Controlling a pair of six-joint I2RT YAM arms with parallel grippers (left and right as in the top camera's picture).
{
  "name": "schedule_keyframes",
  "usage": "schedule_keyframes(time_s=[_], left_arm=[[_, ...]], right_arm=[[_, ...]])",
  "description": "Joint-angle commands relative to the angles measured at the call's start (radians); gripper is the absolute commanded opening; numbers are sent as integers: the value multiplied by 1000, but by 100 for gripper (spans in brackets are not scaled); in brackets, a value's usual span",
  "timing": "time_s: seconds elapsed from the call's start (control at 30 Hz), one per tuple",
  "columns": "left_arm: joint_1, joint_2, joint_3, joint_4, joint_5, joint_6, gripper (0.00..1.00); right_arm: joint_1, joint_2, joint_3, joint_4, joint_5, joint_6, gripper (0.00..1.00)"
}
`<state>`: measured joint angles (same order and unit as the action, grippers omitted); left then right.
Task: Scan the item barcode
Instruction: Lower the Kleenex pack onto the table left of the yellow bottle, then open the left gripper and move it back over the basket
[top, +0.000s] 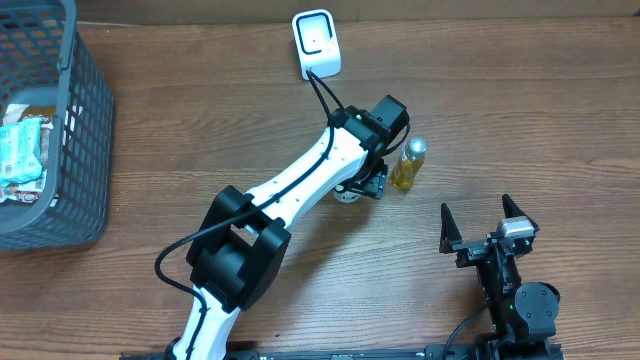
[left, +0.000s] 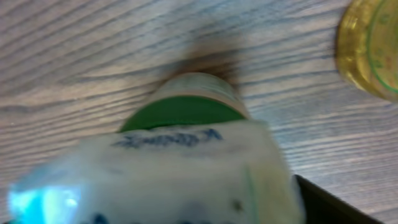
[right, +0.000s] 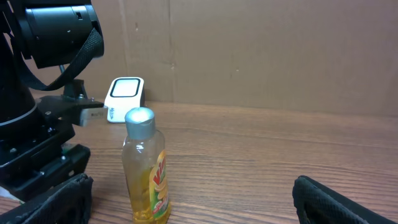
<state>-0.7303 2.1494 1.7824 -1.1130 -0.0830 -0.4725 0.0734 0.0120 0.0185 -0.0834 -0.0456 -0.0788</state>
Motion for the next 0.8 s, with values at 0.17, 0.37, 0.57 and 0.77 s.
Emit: schedule_keyframes(time_s=[0.17, 0.37, 0.57, 0.77], left_arm=[[-5, -6, 3, -1, 24, 4, 100], [14, -47, 58, -11, 20, 34, 100], [54, -92, 161, -66, -81, 50, 100], [95, -113, 257, -110, -215, 130, 100]], right_arm=[[-1, -1, -11, 2, -1, -1, 100], [-1, -1, -11, 2, -1, -1, 100], [-1, -1, -11, 2, -1, -1, 100], [-1, -1, -11, 2, -1, -1, 100]])
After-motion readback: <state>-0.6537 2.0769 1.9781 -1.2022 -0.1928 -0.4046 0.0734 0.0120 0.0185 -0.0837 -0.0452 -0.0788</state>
